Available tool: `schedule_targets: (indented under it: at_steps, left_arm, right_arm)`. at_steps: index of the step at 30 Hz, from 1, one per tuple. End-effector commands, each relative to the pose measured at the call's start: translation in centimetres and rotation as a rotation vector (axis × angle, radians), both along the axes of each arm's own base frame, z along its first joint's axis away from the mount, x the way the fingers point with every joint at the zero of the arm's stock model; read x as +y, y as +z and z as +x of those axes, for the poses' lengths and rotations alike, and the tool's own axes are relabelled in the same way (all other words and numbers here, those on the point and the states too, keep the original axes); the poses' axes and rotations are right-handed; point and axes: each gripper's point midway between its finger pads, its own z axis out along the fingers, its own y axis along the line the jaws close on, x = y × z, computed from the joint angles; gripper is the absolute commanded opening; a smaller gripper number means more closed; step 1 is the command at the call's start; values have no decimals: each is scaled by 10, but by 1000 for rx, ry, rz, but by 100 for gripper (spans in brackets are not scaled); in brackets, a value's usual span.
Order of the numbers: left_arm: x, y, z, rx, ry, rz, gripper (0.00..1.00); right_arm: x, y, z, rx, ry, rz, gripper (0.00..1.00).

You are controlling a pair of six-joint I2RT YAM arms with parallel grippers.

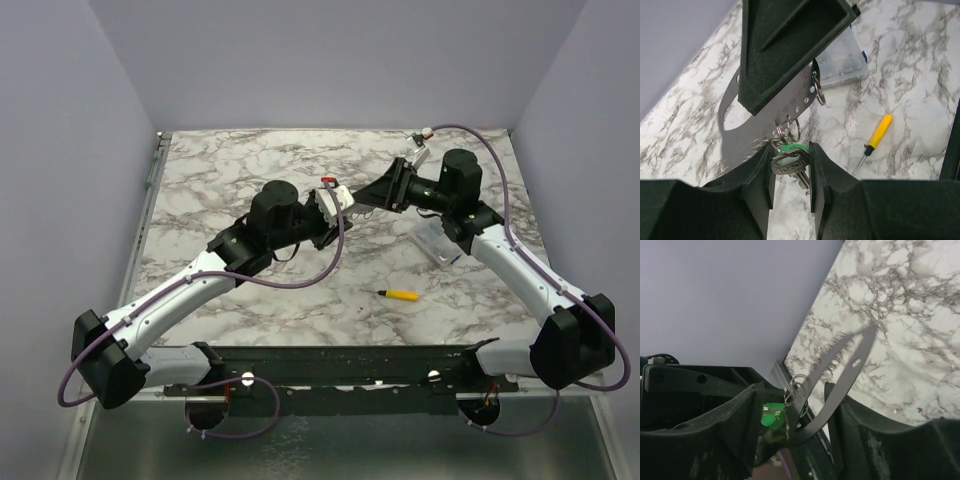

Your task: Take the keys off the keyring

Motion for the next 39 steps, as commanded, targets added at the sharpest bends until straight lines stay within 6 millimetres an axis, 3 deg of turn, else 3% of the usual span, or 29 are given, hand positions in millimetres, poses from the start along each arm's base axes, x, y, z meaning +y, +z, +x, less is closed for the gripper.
schedule_targets:
  at_steps: [1,5,10,13,19,24,31,39]
  left_arm:
    - [3,-11,-13,10,-89,121,0]
    - [11,-16,-15,8,-121,205,0]
    - [23,-28,-17,2,-165,327,0]
    - [29,-26,-13,-38,-167,372,0]
    - [36,-10,-11,-212,-258,470,0]
    - [35,1,-15,-338,-359,526,0]
    - [35,16,-3,-515,-432,631,0]
    - [29,45,1,-717,-471,645,0]
  right_arm:
    - [-12,2,-13,-47,23,-29,64]
    - [-23,-3,-19,-40,19,-52,74]
    - [-36,-7,-28,-80,21,-94,80]
    - [-41,-5,-37,-136,42,-128,83]
    - [-43,3,-56,-273,112,-150,83]
    - [-42,7,-60,-337,158,-157,83]
    - [-40,18,-65,-483,219,-166,82]
    - [-38,26,-75,-576,289,-154,74]
